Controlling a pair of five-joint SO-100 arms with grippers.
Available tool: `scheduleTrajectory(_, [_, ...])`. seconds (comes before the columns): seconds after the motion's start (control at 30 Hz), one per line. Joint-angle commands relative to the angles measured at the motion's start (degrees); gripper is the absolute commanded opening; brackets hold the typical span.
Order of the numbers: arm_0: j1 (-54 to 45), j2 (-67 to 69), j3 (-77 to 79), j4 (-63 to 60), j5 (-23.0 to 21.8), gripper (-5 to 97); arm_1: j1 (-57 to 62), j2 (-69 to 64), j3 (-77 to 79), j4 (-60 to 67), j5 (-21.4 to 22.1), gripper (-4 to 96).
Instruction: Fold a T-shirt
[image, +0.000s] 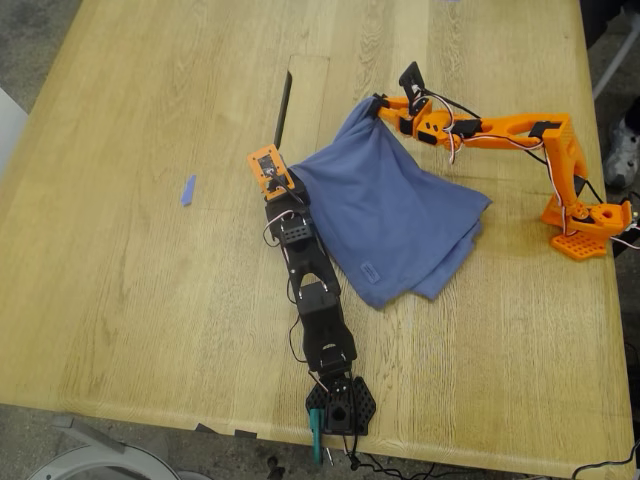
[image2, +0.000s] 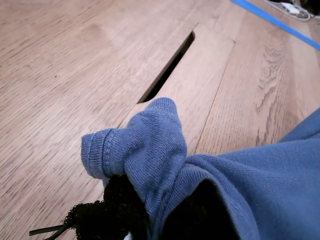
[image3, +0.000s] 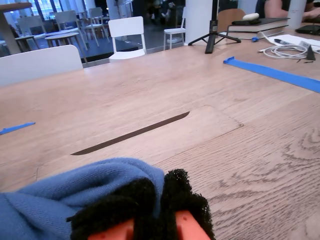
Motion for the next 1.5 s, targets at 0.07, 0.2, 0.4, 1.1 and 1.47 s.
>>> scheduleTrajectory(0.07, [-7.47, -0.09, -10.99, 5.27, -0.35, 0, 5.54, -0.35, -8.61, 2.29, -0.09, 0.1])
scheduleTrajectory(0.2, [-8.26, -5.1, -19.95, 8.79, -0.35, 0, 6.42, -3.08, -14.77, 4.22, 0.53, 0.1])
scheduleTrajectory(0.4, [-7.21, -8.88, -30.32, 18.37, -0.53, 0, 5.71, -3.69, -21.45, 14.15, 1.32, 0.1])
scheduleTrajectory(1.1, [-6.06, -7.65, -45.53, 53.61, -1.93, 0, 6.33, -4.66, -48.52, 68.91, 0.79, 0.1])
scheduleTrajectory(1.47, [-4.48, -8.0, -57.48, 74.0, -1.93, 0, 6.77, -14.24, -82.0, 108.46, 0.7, 0.1])
